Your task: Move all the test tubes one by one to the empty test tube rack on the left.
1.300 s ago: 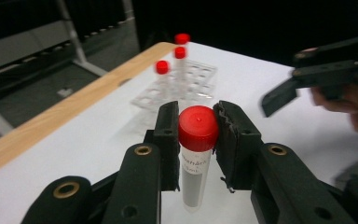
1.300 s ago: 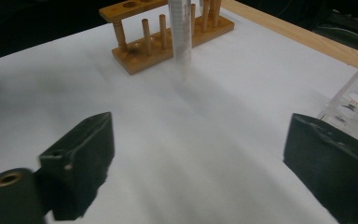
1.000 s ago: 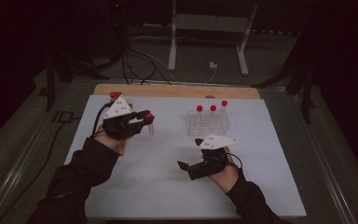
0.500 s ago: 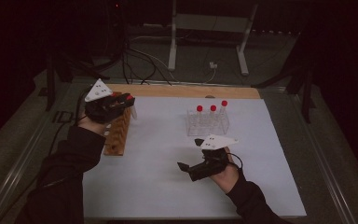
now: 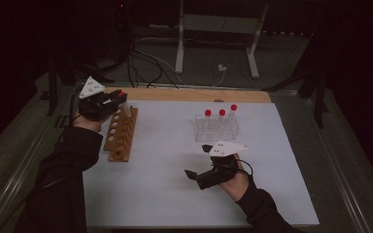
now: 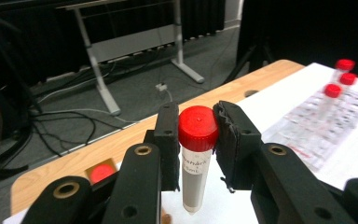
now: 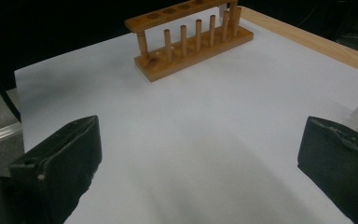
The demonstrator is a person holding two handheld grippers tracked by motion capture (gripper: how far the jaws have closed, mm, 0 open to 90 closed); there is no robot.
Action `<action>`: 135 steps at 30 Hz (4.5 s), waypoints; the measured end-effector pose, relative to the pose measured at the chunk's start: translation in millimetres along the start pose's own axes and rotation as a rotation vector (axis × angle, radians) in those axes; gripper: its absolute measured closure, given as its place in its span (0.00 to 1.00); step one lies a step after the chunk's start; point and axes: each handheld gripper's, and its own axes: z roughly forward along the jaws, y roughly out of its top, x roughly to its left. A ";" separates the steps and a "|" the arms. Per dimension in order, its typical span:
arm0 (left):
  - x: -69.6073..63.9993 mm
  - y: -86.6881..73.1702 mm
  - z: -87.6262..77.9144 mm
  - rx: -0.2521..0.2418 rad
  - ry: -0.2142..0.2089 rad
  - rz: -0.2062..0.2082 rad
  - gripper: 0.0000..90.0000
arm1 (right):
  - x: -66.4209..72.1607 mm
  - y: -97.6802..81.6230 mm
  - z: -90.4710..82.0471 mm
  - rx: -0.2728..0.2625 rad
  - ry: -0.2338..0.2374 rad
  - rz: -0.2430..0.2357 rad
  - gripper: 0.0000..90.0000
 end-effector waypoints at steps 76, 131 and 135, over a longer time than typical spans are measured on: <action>31.4 -47.8 40.3 0.209 0.142 -0.087 0.51 | -12.5 -1.3 -8.1 -0.027 -0.025 0.034 0.00; -112.3 -108.4 -34.8 0.040 -0.426 0.039 0.03 | -152.8 -10.9 13.1 0.032 -0.400 0.206 0.46; -113.5 -109.0 -34.3 0.046 -0.427 0.041 0.03 | -158.3 -9.7 17.7 0.060 -0.422 0.219 0.57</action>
